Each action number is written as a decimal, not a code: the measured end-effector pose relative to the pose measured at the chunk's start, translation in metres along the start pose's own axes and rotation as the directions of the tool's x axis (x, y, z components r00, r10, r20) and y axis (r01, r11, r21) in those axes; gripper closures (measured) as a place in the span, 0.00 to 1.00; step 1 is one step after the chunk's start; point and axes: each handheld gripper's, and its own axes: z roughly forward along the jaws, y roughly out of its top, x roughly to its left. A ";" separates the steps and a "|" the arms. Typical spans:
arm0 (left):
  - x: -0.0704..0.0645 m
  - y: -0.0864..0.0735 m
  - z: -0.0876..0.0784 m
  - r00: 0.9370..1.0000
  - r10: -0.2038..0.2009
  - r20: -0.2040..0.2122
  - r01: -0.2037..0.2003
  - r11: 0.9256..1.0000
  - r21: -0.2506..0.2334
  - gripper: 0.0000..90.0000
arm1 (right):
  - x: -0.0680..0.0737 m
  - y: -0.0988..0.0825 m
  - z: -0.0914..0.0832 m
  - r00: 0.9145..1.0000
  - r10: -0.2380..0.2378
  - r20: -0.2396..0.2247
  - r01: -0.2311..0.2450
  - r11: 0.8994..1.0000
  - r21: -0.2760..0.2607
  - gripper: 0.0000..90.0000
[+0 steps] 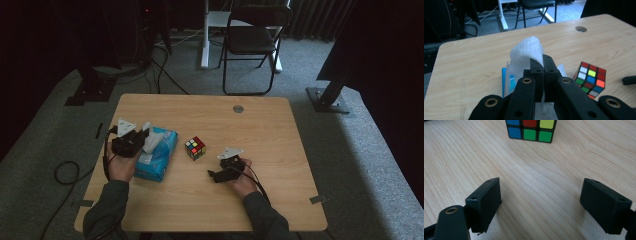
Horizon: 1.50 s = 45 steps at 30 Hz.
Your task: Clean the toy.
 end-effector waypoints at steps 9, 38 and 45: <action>-0.005 0.017 -0.009 1.000 0.004 0.028 -0.002 0.998 -0.060 0.99 | 0.000 0.001 0.000 1.000 0.004 0.004 -0.004 1.000 0.002 0.19; -0.039 0.027 0.020 0.989 0.073 0.127 -0.066 0.996 -0.064 0.99 | 0.008 0.015 0.014 1.000 0.019 0.015 -0.019 1.000 -0.007 0.26; -0.048 0.028 0.029 0.984 0.080 0.158 -0.071 0.996 -0.059 0.99 | 0.006 0.016 0.015 1.000 0.027 0.014 -0.027 1.000 -0.015 0.27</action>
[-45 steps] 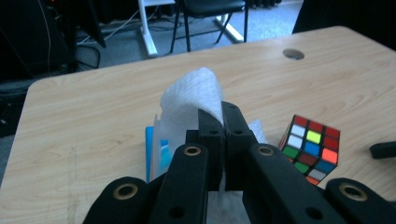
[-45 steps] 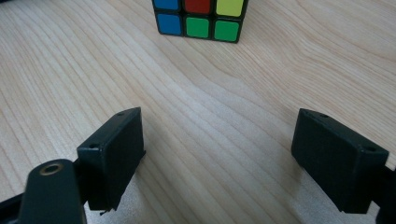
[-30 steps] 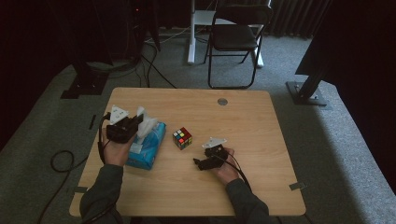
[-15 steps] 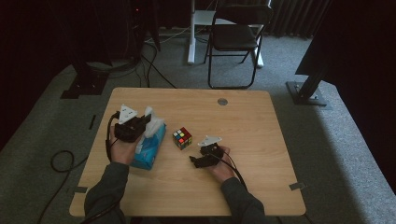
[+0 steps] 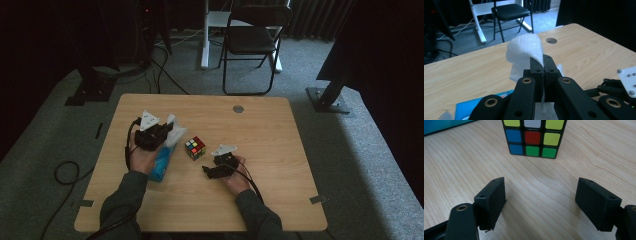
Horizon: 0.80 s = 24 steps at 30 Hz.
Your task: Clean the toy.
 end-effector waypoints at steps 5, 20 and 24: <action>-0.006 -0.001 0.009 0.999 0.010 0.037 -0.010 1.000 -0.002 0.99 | 0.001 0.001 0.000 1.000 -0.001 -0.007 0.001 1.000 0.001 0.28; -0.020 -0.009 0.052 0.996 -0.008 0.093 0.003 0.998 0.059 0.99 | 0.001 0.001 0.002 1.000 0.001 -0.004 -0.001 1.000 -0.006 0.28; -0.022 -0.021 0.070 0.996 -0.014 0.088 0.003 0.992 0.126 0.99 | 0.001 0.001 0.002 1.000 0.004 -0.002 -0.004 1.000 -0.005 0.28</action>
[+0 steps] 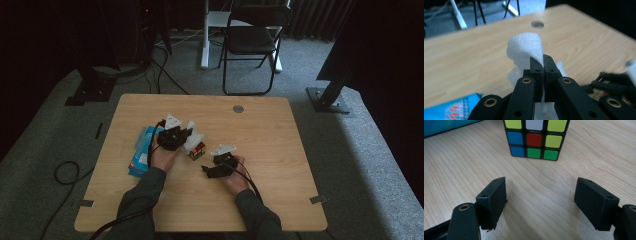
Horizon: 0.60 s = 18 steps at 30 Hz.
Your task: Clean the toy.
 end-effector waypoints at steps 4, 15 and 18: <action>0.000 -0.013 0.017 1.000 0.002 -0.018 0.000 0.997 0.077 0.98 | 0.000 0.000 0.000 1.000 0.000 0.002 0.000 1.000 0.000 0.28; -0.005 -0.021 0.032 0.998 0.027 -0.052 -0.017 0.982 0.186 0.95 | -0.001 0.002 0.003 1.000 0.007 0.004 -0.007 1.000 -0.002 0.28; -0.005 -0.020 0.031 0.999 0.016 -0.049 -0.006 0.981 0.194 0.96 | 0.001 0.003 0.004 1.000 0.006 0.001 -0.006 1.000 -0.009 0.28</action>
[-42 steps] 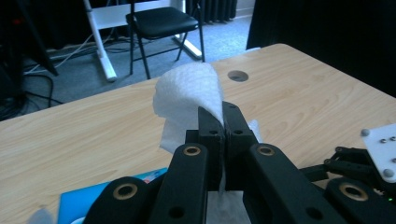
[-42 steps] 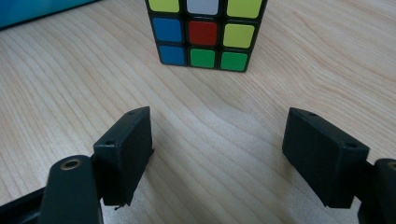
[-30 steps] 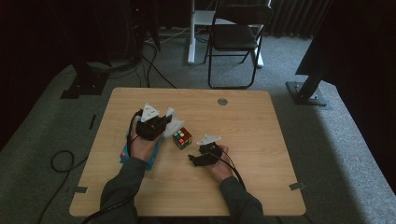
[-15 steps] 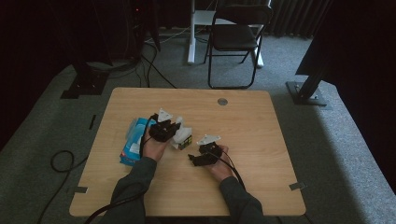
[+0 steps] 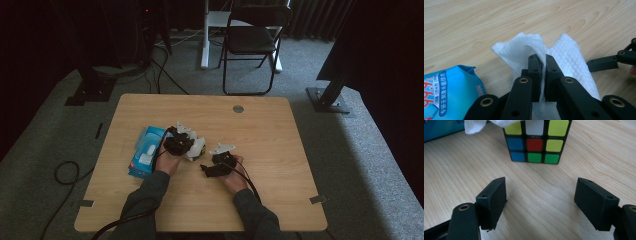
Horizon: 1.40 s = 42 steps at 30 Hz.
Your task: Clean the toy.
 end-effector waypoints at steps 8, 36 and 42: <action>-0.009 -0.003 -0.004 1.000 -0.010 -0.001 0.010 1.000 0.009 0.97 | 0.005 0.007 0.005 1.000 -0.011 -0.015 0.011 1.000 -0.018 0.27; -0.019 -0.013 -0.013 0.997 0.003 0.078 -0.004 1.000 0.012 0.96 | 0.006 0.012 0.008 0.996 -0.041 -0.076 0.032 0.993 -0.109 0.37; -0.016 -0.010 -0.010 0.998 0.013 0.067 -0.013 1.000 0.002 0.93 | 0.006 0.012 0.008 0.996 -0.049 -0.077 0.041 0.993 -0.109 0.37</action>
